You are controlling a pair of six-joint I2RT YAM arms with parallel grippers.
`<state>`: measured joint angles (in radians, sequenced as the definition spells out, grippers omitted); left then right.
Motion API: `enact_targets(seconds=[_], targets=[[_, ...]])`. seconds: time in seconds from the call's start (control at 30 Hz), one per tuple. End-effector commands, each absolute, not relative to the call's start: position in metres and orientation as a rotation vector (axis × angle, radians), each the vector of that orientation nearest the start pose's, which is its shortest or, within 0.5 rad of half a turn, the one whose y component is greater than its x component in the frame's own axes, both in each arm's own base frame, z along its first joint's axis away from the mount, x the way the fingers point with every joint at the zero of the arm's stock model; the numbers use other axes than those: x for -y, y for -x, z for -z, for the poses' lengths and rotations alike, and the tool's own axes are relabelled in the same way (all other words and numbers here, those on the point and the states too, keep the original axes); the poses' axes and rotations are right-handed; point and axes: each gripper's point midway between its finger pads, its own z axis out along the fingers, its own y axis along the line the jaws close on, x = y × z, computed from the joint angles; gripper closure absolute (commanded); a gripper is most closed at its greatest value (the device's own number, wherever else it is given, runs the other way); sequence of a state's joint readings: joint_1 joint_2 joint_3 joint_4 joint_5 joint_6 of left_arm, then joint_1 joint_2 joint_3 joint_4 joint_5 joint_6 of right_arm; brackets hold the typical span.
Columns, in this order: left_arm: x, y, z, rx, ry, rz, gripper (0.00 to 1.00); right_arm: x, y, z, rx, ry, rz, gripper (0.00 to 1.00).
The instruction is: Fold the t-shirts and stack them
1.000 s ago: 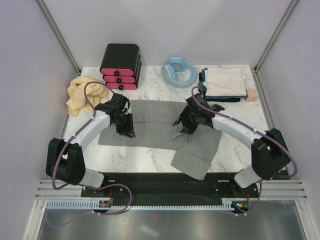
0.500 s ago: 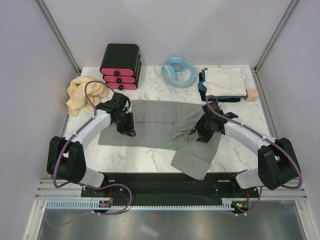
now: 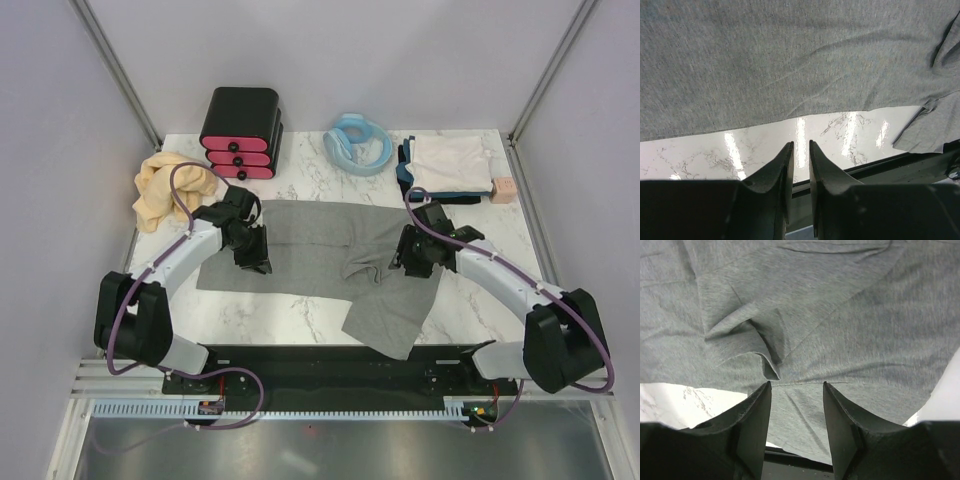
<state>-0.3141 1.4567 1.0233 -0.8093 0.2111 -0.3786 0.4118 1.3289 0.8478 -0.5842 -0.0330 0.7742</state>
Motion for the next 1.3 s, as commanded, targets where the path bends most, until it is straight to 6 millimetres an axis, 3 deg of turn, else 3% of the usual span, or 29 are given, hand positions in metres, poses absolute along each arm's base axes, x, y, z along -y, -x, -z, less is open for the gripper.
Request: enact_targets(seconds=[0.0,0.23,0.63,0.77,0.9,0.93,1.0,1.17,1.27], targets=[[0.136,-0.257,-0.084,-2.856,0.019,0.454,0.75,-0.168,-0.261,-0.08,-2.694,-0.252,-0.452,0.47],[0.138,-0.261,-0.087,-2.851,0.033,0.458,0.75,-0.186,-0.26,-0.064,-2.754,-0.163,-0.455,0.45],[0.135,-0.254,-0.081,-2.864,0.057,0.446,0.75,-0.202,-0.273,-0.058,-2.78,-0.073,-0.434,0.46],[0.135,-0.254,-0.08,-2.867,0.066,0.446,0.75,-0.203,-0.273,-0.046,-2.815,-0.064,-0.406,0.48],[0.135,-0.256,-0.081,-2.863,0.062,0.445,0.75,-0.204,-0.274,-0.038,-2.84,-0.06,-0.378,0.6],[0.135,-0.256,-0.081,-2.864,0.06,0.442,0.75,-0.203,-0.273,-0.038,-2.843,-0.063,-0.375,0.69],[0.135,-0.256,-0.081,-2.862,0.06,0.443,0.75,-0.202,-0.277,-0.04,-2.833,-0.063,-0.361,0.72],[0.135,-0.257,-0.078,-2.866,0.061,0.44,0.75,-0.2,-0.277,-0.045,-2.853,-0.023,-0.331,0.98],[0.136,-0.258,-0.077,-2.867,0.056,0.44,0.75,-0.199,-0.277,-0.055,-2.861,0.024,-0.301,1.0]])
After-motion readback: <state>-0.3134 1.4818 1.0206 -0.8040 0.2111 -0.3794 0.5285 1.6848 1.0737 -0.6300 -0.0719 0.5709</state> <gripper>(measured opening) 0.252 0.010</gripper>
